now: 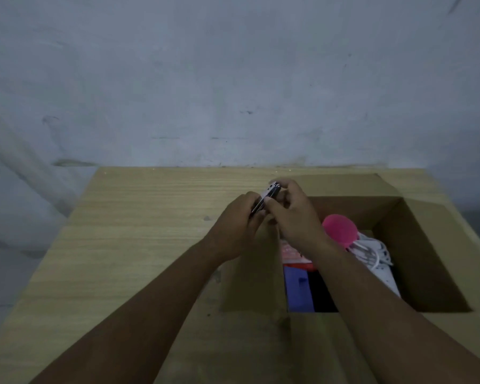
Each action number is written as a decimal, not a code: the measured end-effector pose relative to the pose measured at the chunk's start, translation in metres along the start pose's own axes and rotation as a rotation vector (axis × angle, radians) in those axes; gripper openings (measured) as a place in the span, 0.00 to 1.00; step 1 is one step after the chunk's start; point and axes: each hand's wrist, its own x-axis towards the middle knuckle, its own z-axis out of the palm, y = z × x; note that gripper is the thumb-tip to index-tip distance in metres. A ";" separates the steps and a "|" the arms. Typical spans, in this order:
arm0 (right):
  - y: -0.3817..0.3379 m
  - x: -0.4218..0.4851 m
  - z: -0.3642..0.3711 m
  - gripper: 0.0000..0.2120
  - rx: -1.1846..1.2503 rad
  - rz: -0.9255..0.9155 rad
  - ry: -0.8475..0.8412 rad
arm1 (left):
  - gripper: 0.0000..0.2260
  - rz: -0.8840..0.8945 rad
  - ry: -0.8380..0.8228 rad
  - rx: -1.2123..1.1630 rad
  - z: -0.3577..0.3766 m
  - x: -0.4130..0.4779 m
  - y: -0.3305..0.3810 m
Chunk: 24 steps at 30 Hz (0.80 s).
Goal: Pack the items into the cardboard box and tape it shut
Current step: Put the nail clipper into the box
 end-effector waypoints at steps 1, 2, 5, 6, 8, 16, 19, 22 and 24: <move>-0.004 0.004 -0.015 0.12 -0.118 -0.021 -0.041 | 0.06 0.005 -0.022 0.004 0.002 0.004 0.003; -0.008 0.008 -0.032 0.10 -0.244 -0.048 -0.091 | 0.04 0.009 -0.048 0.015 0.005 0.007 0.005; -0.020 0.017 -0.068 0.05 -0.596 -0.131 -0.273 | 0.01 0.060 -0.112 0.092 0.013 0.015 0.011; -0.024 0.020 -0.077 0.04 -0.740 -0.163 -0.323 | 0.01 0.074 -0.129 0.108 0.018 0.017 0.014; -0.029 0.026 -0.082 0.06 -0.978 -0.234 -0.400 | 0.02 0.087 -0.138 0.113 0.026 0.019 0.018; -0.021 0.043 -0.086 0.10 -1.242 -0.289 -0.320 | 0.29 -0.449 -0.027 0.046 0.059 0.009 0.012; -0.014 0.046 -0.077 0.07 -1.291 -0.275 -0.334 | 0.27 -0.441 -0.039 -0.072 0.077 0.004 -0.014; -0.005 0.044 -0.066 0.07 -1.353 -0.285 -0.367 | 0.27 -0.391 -0.024 -0.073 0.091 0.006 -0.035; 0.005 0.043 -0.060 0.06 -1.426 -0.304 -0.391 | 0.27 -0.371 -0.006 -0.082 0.087 0.005 -0.023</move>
